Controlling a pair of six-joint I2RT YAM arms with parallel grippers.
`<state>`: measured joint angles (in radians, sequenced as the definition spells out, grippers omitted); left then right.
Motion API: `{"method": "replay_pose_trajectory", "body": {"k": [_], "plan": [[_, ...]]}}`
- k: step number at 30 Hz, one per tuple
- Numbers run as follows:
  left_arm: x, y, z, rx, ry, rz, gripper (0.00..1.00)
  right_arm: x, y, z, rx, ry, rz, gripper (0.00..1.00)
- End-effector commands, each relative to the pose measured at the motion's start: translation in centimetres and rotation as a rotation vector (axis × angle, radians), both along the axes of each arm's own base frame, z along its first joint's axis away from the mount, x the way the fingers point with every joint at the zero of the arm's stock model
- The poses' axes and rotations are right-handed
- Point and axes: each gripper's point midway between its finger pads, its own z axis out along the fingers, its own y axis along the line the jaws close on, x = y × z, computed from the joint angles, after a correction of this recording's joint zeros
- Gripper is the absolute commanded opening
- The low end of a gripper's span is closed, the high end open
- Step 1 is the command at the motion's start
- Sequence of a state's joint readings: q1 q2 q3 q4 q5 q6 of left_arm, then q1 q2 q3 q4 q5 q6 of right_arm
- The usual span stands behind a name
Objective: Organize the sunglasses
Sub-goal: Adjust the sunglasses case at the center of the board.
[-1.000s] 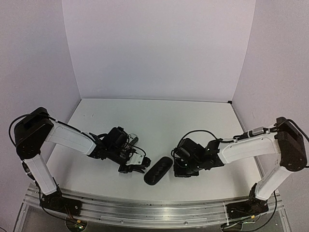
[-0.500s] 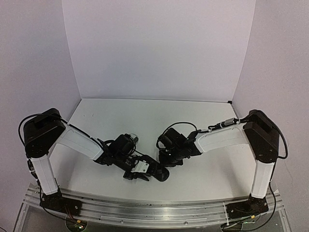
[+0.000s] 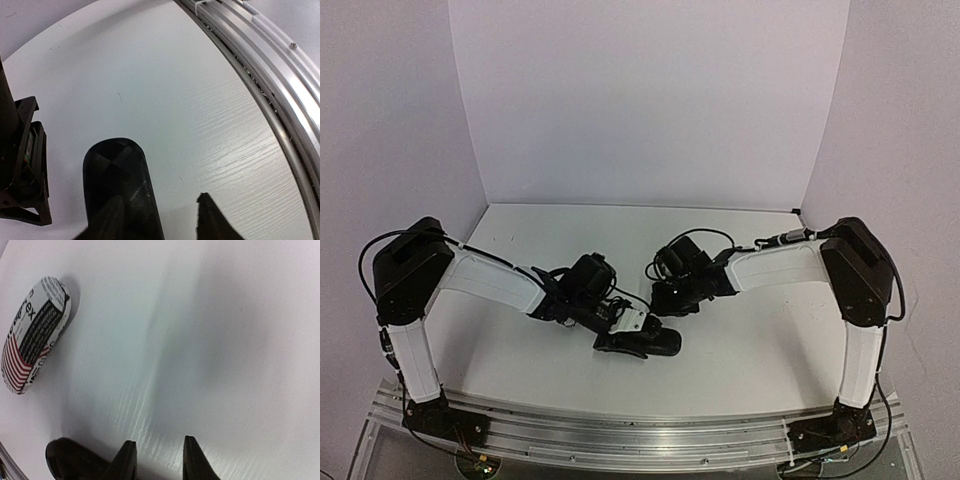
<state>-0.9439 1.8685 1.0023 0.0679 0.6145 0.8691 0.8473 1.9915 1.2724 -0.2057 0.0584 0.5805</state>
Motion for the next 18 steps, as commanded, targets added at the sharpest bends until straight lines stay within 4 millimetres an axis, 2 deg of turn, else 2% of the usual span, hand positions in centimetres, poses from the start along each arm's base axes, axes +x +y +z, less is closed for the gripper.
{"method": "replay_pose_trajectory", "body": {"k": [1, 3, 4, 5, 9, 12, 15, 18], "plan": [[-0.4, -0.7, 4.7, -0.060, 0.049, -0.019, 0.61, 3.7, -1.4, 4.4, 0.051, -0.102, -0.016, 0.33], [1.2, -0.8, 3.5, -0.001, 0.060, 0.032, 0.89, 4.0, -2.8, 5.1, 0.048, -0.117, -0.043, 0.38], [1.9, -0.7, 2.7, 0.035, 0.082, 0.055, 0.97, 4.2, -3.4, 5.5, 0.047, -0.126, -0.057, 0.39], [2.2, -0.4, 1.5, 0.081, 0.118, 0.070, 0.99, 4.2, -4.1, 5.9, 0.044, -0.135, -0.075, 0.41], [3.3, 0.3, -1.1, 0.201, 0.213, 0.156, 1.00, 3.9, -6.0, 6.9, 0.035, -0.158, -0.123, 0.45], [4.7, 0.3, -1.7, 0.207, 0.217, 0.263, 1.00, 3.3, -6.5, 7.1, 0.040, -0.153, -0.138, 0.46], [5.8, 0.0, -0.7, 0.181, 0.215, 0.331, 1.00, 2.7, -6.4, 6.9, 0.053, -0.133, -0.118, 0.46], [6.6, 0.3, 2.4, 0.117, 0.267, 0.360, 1.00, 2.2, -5.8, 7.1, 0.068, -0.125, -0.067, 0.46]]}}
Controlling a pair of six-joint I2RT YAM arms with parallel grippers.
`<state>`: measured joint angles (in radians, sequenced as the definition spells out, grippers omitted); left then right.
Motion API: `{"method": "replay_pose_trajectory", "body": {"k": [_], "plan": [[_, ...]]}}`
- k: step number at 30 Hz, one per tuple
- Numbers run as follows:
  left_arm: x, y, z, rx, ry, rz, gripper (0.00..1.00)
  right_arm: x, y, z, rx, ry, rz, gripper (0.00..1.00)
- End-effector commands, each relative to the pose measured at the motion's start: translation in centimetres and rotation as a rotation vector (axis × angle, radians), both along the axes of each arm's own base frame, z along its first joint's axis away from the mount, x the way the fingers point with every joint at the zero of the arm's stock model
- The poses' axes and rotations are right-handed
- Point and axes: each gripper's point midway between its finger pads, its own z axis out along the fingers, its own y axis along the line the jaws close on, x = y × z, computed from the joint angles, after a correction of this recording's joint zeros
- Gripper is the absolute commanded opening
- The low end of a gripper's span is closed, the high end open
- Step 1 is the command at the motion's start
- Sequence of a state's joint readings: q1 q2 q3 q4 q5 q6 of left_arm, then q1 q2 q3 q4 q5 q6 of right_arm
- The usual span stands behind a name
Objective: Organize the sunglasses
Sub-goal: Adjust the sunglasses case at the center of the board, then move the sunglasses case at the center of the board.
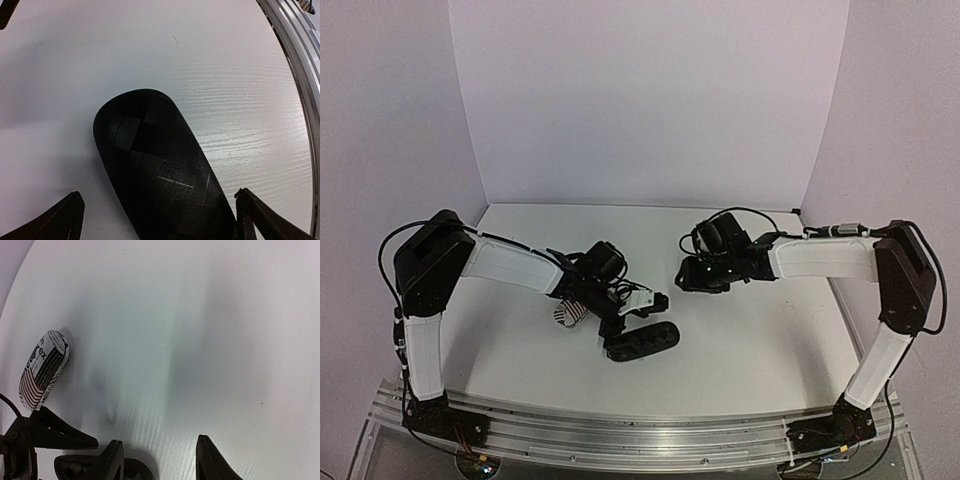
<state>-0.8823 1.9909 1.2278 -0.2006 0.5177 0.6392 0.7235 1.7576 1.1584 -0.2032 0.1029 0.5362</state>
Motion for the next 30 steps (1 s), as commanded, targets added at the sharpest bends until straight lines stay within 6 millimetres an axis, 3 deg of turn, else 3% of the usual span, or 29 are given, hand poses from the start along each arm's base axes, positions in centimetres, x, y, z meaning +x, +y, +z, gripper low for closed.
{"method": "replay_pose_trajectory", "body": {"k": [1, 4, 5, 8, 10, 11, 12, 16, 23, 27, 30], "plan": [[1.7, 0.1, 5.7, -0.102, 0.047, 0.112, 1.00, -1.1, 0.6, 0.9, 0.026, -0.001, 0.073, 0.46], [3.6, 1.3, 9.0, -0.161, 0.052, 0.217, 1.00, -1.8, 1.6, 1.8, 0.033, -0.031, 0.193, 0.50], [5.0, 2.2, 9.0, -0.148, 0.044, 0.296, 1.00, -2.1, 2.1, 2.2, 0.037, -0.050, 0.254, 0.53], [9.8, 6.1, 6.3, 0.009, 0.034, 0.554, 1.00, -3.2, 3.0, 3.3, 0.026, -0.127, 0.429, 0.67], [11.9, 8.9, 4.6, 0.094, 0.033, 0.672, 1.00, -3.9, 3.2, 4.0, 0.012, -0.190, 0.527, 0.81], [12.2, 9.8, 4.0, 0.116, 0.026, 0.691, 1.00, -4.4, 3.2, 4.3, 0.005, -0.227, 0.587, 0.94], [12.2, 10.6, 3.4, 0.137, 0.013, 0.698, 1.00, -5.0, 3.3, 4.5, 0.000, -0.263, 0.649, 0.98], [11.8, 12.2, 1.2, 0.210, -0.019, 0.705, 1.00, -7.1, 3.5, 4.2, -0.002, -0.327, 0.812, 0.98], [13.5, 13.2, -0.5, 0.248, -0.156, 0.700, 1.00, -7.3, 3.9, 3.1, -0.001, -0.292, 0.789, 0.98], [14.4, 14.4, -2.8, 0.315, -0.144, 0.719, 0.99, -7.7, 4.2, 2.6, -0.003, -0.272, 0.778, 0.98], [13.5, 14.3, -3.8, 0.312, -0.070, 0.678, 0.86, -7.7, 4.2, 2.6, -0.009, -0.272, 0.764, 0.98]]}}
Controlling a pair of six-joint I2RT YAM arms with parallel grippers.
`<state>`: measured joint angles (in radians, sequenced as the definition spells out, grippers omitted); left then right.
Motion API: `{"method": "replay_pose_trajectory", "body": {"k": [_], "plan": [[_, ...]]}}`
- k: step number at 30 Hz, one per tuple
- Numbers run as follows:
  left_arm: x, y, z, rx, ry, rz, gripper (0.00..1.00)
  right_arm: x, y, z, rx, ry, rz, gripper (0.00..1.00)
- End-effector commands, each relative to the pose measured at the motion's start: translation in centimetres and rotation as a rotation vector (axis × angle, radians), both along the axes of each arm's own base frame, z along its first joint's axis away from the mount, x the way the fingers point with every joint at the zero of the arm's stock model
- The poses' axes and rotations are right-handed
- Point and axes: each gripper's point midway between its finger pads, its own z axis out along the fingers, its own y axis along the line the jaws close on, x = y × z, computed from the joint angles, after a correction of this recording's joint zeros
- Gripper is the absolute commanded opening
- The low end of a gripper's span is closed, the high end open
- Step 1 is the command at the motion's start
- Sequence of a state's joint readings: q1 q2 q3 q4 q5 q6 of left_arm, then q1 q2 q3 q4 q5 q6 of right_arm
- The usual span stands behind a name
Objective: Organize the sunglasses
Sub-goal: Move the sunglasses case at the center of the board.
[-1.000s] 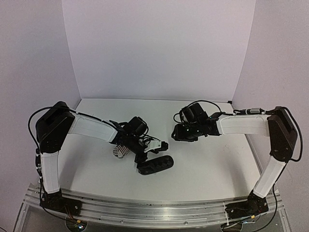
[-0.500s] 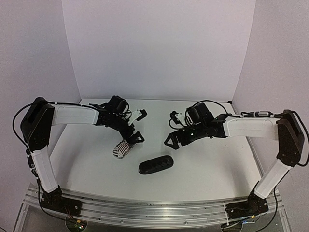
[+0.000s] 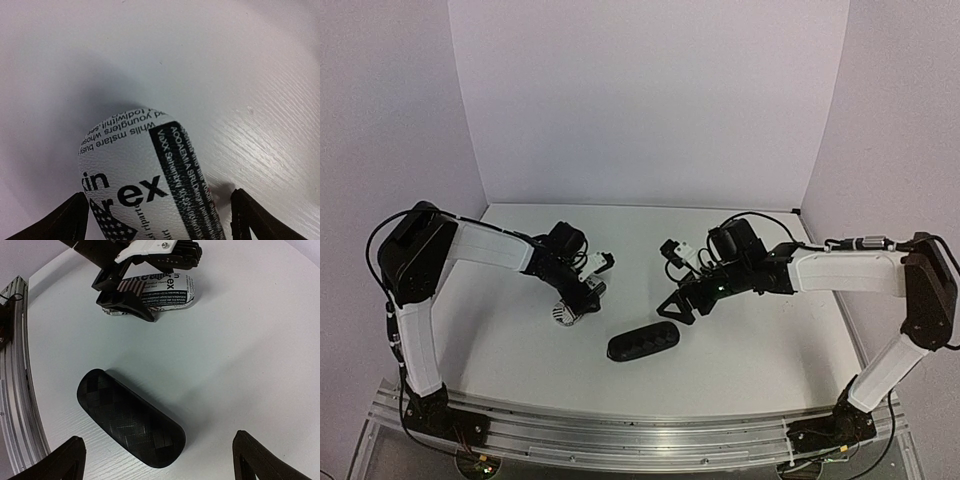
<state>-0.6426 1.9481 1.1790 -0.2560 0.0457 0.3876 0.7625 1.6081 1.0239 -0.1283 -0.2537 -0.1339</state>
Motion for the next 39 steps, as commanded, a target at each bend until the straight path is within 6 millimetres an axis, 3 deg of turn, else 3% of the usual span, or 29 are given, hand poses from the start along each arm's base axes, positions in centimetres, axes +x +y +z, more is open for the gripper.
{"method": "replay_pose_trajectory", "body": {"k": [1, 4, 8, 12, 17, 24, 30, 35, 39], "plan": [[-0.2, 0.1, -1.1, -0.010, 0.046, -0.056, 0.79, -0.3, 0.4, -0.3, 0.008, 0.001, -0.001, 0.98], [-3.9, -1.5, -0.4, -0.106, 0.126, -0.252, 0.61, -0.2, 0.2, -0.4, 0.000, -0.006, -0.010, 0.98], [-7.2, -0.4, -1.9, -0.075, 0.194, -0.390, 0.47, 0.1, 0.1, -0.3, -0.005, -0.021, -0.019, 0.98], [-7.4, 1.2, -2.9, 0.022, 0.106, -0.501, 0.45, 0.2, 0.1, -0.2, -0.007, -0.027, -0.019, 0.98], [-5.8, 0.8, -3.2, 0.060, 0.060, -0.530, 0.45, 0.0, 0.1, -0.6, -0.010, -0.018, -0.018, 0.98], [-2.8, -5.1, -1.5, -0.051, 0.053, -0.524, 0.39, -1.6, -1.0, -1.9, -0.032, -0.027, 0.035, 0.98], [-3.1, -11.6, -2.2, -0.085, 0.085, -0.512, 0.37, -2.1, -1.6, -2.3, -0.001, 0.001, -0.004, 0.98], [-3.0, -13.8, -2.8, -0.122, 0.131, -0.469, 0.37, -3.1, -1.8, -3.5, 0.046, 0.025, -0.014, 0.98], [-2.9, -14.6, -3.1, -0.114, 0.108, -0.488, 0.38, -2.5, -0.5, -4.5, 0.102, 0.048, -0.019, 0.98]]}}
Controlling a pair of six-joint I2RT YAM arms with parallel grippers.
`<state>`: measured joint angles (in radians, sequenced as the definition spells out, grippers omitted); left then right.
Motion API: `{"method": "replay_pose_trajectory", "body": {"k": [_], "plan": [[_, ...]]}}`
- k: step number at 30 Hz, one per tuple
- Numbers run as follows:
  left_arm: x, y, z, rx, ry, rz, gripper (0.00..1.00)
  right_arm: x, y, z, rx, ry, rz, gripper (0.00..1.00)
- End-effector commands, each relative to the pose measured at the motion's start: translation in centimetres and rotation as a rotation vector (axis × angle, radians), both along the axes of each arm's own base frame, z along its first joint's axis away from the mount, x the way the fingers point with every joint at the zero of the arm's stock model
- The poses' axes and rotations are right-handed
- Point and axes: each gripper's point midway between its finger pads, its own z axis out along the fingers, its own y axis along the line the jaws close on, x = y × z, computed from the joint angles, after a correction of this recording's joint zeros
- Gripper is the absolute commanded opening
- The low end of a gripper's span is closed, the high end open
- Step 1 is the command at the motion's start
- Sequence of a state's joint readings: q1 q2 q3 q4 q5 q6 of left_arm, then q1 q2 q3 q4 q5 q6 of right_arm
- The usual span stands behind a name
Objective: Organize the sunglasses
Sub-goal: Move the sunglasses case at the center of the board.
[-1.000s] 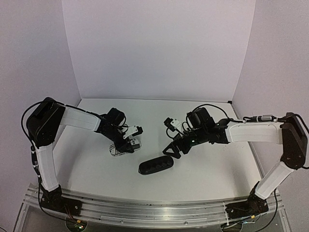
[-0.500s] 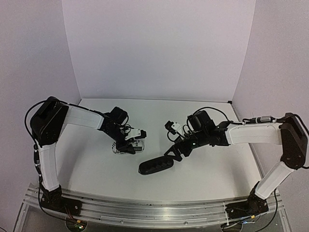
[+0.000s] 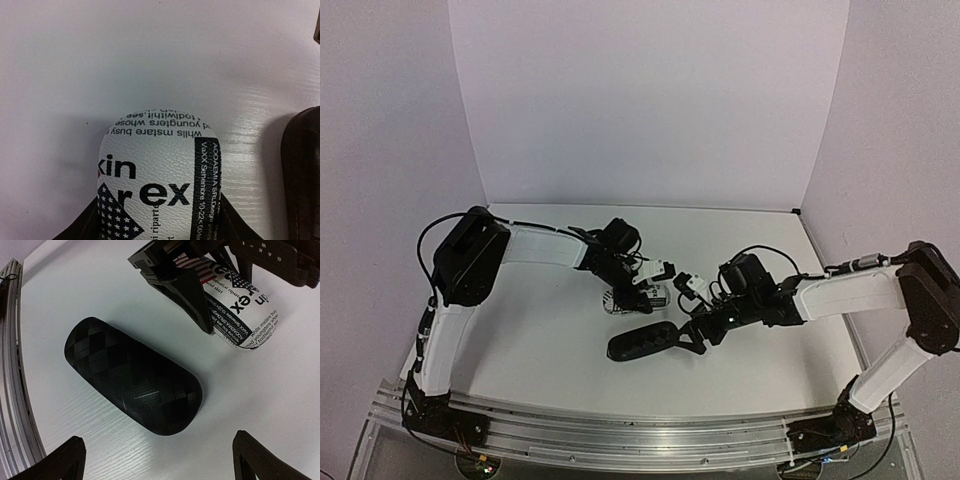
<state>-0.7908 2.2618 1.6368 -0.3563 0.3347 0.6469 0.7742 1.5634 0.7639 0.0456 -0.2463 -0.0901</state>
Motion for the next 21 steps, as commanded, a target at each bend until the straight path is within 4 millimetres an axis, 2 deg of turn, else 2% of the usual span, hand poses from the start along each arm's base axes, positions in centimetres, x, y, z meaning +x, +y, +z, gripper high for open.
{"method": "replay_pose_trajectory", "body": {"k": [1, 8, 12, 16, 21], "plan": [[-1.2, 0.2, -3.6, 0.054, 0.096, 0.021, 0.39, 1.1, 2.7, 0.9, 0.139, -0.002, 0.003, 0.98], [-1.1, 0.3, -3.6, 0.065, 0.082, 0.011, 0.47, 2.4, 5.1, 1.4, 0.278, 0.006, -0.015, 0.98], [-1.5, 0.5, -3.5, 0.071, 0.087, -0.006, 0.58, 3.1, 5.1, -0.4, 0.246, 0.013, -0.046, 0.98], [-1.6, 0.6, -2.8, 0.071, 0.071, -0.023, 0.68, 2.7, 5.4, -1.3, 0.242, 0.044, -0.023, 0.97], [-1.3, 0.5, -1.6, 0.059, 0.048, -0.027, 0.74, 1.6, 5.3, -2.3, 0.236, 0.099, -0.021, 0.94]]}}
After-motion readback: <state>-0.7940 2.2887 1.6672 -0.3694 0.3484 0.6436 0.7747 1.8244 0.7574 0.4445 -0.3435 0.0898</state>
